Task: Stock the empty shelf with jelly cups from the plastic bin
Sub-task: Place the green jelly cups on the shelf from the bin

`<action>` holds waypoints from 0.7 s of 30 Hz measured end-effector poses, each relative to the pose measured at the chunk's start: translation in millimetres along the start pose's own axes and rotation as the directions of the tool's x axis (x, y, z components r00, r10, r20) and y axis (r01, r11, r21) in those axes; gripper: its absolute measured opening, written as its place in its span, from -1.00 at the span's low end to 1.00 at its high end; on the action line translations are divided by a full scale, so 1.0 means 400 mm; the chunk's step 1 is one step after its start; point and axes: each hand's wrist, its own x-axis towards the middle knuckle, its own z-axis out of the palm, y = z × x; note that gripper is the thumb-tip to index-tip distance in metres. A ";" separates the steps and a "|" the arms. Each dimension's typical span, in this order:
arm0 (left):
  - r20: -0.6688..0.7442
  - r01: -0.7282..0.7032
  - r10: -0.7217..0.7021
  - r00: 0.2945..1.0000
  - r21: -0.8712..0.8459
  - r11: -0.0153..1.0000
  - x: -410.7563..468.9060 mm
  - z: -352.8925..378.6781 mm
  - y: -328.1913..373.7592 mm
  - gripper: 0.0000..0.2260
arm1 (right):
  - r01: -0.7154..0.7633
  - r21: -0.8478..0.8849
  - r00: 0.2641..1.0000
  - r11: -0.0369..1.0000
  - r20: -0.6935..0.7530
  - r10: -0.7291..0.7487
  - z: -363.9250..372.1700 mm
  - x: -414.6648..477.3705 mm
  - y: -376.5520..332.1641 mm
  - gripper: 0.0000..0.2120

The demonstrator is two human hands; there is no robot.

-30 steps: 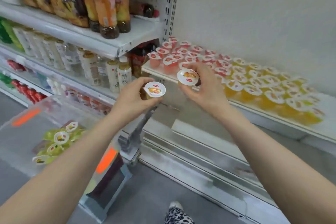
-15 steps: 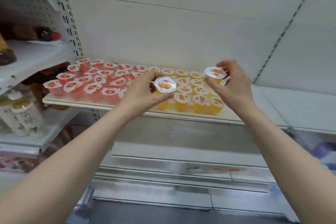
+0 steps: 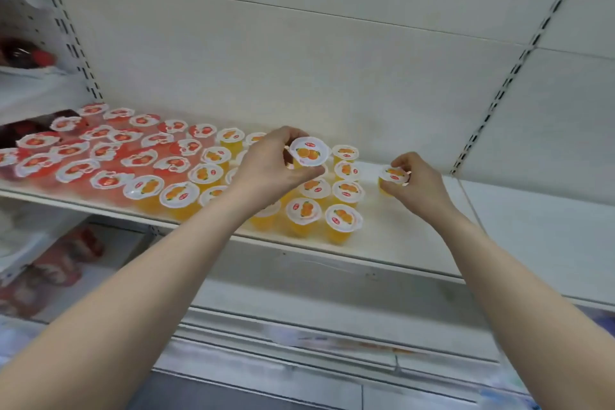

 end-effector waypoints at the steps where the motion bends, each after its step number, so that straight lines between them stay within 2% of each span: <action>1: -0.010 0.013 -0.013 1.000 0.007 1.000 0.009 0.009 0.002 -0.56 | 0.007 0.005 1.000 1.000 0.021 -0.007 0.009 0.019 0.008 -0.65; 5: -0.045 0.065 -0.064 0.997 0.012 0.998 0.033 0.034 0.010 -0.56 | 0.028 0.004 0.995 1.000 0.096 -0.028 0.043 0.091 0.027 -0.65; 11: -0.062 0.110 -0.107 0.992 0.049 0.993 0.067 0.057 0.017 -0.54 | 0.084 -0.032 0.991 0.996 0.103 -0.081 0.073 0.177 0.042 -0.71; 16: -0.070 0.077 -0.072 0.995 0.068 0.995 0.098 0.093 0.026 -0.57 | 0.121 -0.055 0.986 0.991 0.121 -0.114 0.078 0.198 0.059 -0.70; 21: -0.010 0.030 -0.029 1.000 0.090 0.996 0.135 0.152 0.058 -0.46 | 0.299 -0.210 0.933 0.931 0.270 -0.239 0.033 0.206 0.085 -0.56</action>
